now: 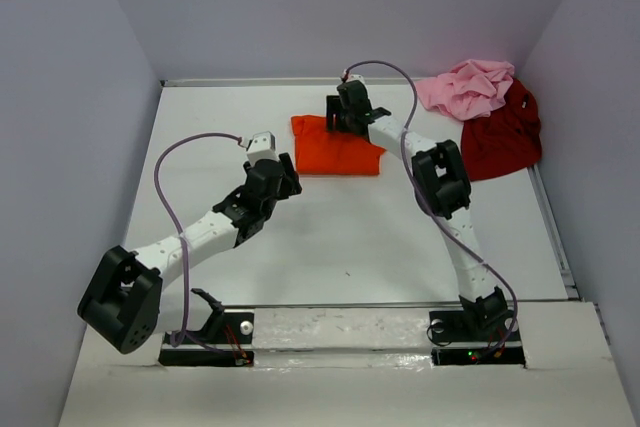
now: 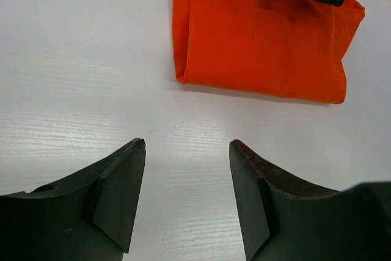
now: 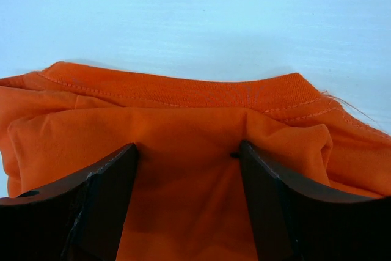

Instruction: Fold and stack the t-shirts

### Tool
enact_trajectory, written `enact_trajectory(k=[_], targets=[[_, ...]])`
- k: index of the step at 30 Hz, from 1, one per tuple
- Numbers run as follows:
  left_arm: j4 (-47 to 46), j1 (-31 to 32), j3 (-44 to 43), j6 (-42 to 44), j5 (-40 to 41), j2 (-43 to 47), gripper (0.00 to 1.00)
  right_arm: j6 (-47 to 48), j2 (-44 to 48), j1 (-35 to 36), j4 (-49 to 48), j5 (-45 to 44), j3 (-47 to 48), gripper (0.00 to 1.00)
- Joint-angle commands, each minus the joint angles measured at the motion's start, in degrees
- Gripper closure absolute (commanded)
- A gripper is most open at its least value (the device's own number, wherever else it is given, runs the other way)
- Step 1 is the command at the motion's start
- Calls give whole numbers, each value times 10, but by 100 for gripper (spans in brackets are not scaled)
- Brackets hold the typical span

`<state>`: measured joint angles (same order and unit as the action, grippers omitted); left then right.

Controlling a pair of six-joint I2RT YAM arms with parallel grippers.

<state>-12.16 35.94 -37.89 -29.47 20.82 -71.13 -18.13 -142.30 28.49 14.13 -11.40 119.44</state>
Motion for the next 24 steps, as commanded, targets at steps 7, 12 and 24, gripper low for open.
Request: enact_trajectory(k=[7,12,24], targets=[[-10,2,-16,-4,4,6,33,34,203,1,-12,15,-120,26],[-21,0,-35,-4,3,-31,33,29,279,1,-18,28,-210,26],[-12,-39,-65,-42,-38,-74,33,113,268,78,62,46,-241,26]])
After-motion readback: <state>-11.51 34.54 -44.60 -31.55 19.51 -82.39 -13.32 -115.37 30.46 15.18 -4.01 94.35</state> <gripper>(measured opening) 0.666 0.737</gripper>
